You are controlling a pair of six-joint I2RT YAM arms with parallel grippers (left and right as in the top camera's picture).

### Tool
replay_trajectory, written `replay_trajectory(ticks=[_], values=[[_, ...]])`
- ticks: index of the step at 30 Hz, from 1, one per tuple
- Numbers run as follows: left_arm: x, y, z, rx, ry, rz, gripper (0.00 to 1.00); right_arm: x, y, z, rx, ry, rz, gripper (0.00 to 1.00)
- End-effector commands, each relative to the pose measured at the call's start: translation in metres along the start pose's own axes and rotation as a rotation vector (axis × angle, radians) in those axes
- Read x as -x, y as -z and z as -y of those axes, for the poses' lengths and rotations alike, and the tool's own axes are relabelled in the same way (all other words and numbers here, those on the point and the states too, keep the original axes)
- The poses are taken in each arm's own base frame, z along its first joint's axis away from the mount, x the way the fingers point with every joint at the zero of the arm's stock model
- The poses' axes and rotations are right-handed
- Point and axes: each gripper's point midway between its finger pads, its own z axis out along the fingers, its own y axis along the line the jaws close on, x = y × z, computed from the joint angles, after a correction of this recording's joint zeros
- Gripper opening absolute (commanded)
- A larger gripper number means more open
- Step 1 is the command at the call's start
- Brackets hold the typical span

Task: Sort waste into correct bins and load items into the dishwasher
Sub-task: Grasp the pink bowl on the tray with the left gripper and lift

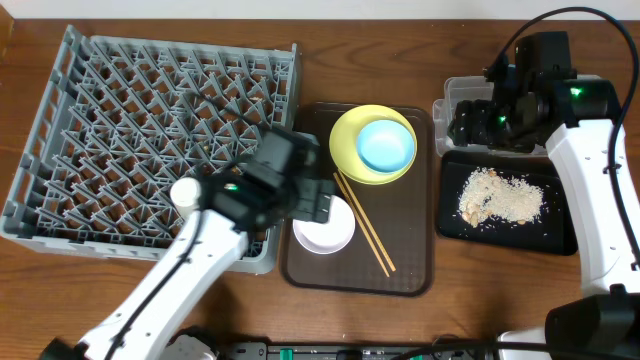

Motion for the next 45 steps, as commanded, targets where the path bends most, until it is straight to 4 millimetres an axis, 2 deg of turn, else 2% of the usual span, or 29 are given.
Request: replay_trajectory(ticks=[1,7,10,13,16,18,26,27,29,32,37,39,41,45], values=[[-0.007,-0.024,0.026,-0.018,-0.066,-0.048,0.98,0.002,0.008,0.001,-0.004,-0.014,0.021,0.81],[-0.029,-0.075,0.05,-0.016,-0.143,-0.153,0.9,0.002,0.008,0.001,-0.004,-0.015,0.018,0.81],[-0.039,-0.096,0.056,-0.01,-0.167,-0.192,0.86,0.002,0.008,0.001,-0.003,-0.015,0.018,0.81],[-0.05,-0.114,0.059,0.001,-0.182,-0.235,0.77,0.002,0.008,0.001,-0.004,-0.015,0.017,0.81],[-0.059,-0.125,0.06,0.011,-0.193,-0.267,0.66,0.001,0.008,0.001,-0.004,-0.015,0.017,0.81],[-0.062,-0.128,0.059,0.016,-0.195,-0.278,0.54,0.001,0.008,0.001,-0.004,-0.015,0.017,0.81],[-0.061,-0.127,0.06,0.014,-0.195,-0.275,0.12,0.001,0.008,0.001,-0.004,-0.015,0.015,0.81],[-0.059,-0.126,0.061,0.011,-0.195,-0.268,0.08,0.001,0.008,0.001,-0.004,-0.015,0.015,0.81],[-0.053,-0.119,0.064,0.003,-0.195,-0.249,0.08,0.001,0.008,0.001,-0.004,-0.015,0.014,0.81],[-0.035,-0.098,0.073,-0.026,-0.195,-0.186,0.08,0.0,0.008,0.001,-0.005,-0.016,0.011,0.81],[0.014,-0.039,0.079,-0.094,-0.194,0.01,0.08,0.0,0.008,0.001,-0.005,-0.016,0.01,0.81],[0.033,-0.014,0.07,-0.104,-0.162,0.091,0.08,-0.001,0.008,0.001,-0.005,-0.016,0.009,0.81],[0.053,0.011,0.052,-0.1,-0.117,0.172,0.08,-0.001,0.008,0.001,-0.005,-0.016,0.008,0.82],[0.076,0.045,0.023,-0.178,-0.091,0.265,0.08,-0.001,0.008,0.001,-0.006,-0.017,0.006,0.82]])
